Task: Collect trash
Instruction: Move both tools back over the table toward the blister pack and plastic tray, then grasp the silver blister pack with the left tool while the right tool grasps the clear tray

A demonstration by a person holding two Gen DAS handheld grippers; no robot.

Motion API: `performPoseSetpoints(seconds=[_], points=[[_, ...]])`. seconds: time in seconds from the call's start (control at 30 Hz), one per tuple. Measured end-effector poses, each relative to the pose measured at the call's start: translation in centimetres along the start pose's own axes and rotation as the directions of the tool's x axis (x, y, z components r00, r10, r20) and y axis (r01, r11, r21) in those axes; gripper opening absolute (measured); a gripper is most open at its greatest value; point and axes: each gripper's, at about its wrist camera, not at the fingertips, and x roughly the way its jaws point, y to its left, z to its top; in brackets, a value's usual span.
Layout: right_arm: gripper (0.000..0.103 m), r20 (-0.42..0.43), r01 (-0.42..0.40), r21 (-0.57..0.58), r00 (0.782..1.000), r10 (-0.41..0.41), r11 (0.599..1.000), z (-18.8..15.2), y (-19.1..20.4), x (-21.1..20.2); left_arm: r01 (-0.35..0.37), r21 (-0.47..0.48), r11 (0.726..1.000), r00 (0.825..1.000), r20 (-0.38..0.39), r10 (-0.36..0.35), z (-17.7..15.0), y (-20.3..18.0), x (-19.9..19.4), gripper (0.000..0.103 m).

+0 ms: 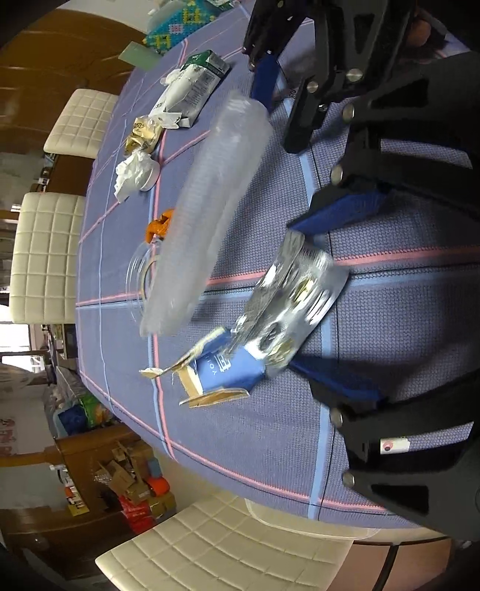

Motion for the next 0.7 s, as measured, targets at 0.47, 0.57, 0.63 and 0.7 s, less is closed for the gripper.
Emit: performPoseSetpoints(seconds=[0.47, 0.57, 0.63, 0.7], points=[[0.001, 0.065, -0.031, 0.007, 0.997, 0.03, 1.0, -0.2, 0.2, -1.3, 0.027, 0.001, 1.0, 0.999, 0.032, -0.027, -0.5, -0.1, -1.4, 0.035], [0.001, 0.071, -0.039, 0.004, 0.997, 0.039, 0.999, -0.4, 0.3, -1.7, 0.025, 0.0, 1.0, 0.998, 0.049, -0.025, -0.7, -0.1, -2.1, 0.035], [0.001, 0.068, -0.068, 0.001, 0.995, 0.068, 0.998, -0.1, 0.4, -1.9, 0.023, -0.001, 1.0, 0.998, 0.052, -0.023, -0.7, 0.0, -2.4, 0.035], [0.002, 0.078, -0.076, -0.008, 0.994, 0.076, 0.997, 0.2, 0.5, -2.4, 0.017, -0.007, 1.0, 0.998, 0.056, -0.016, -0.7, 0.2, -2.6, 0.035]])
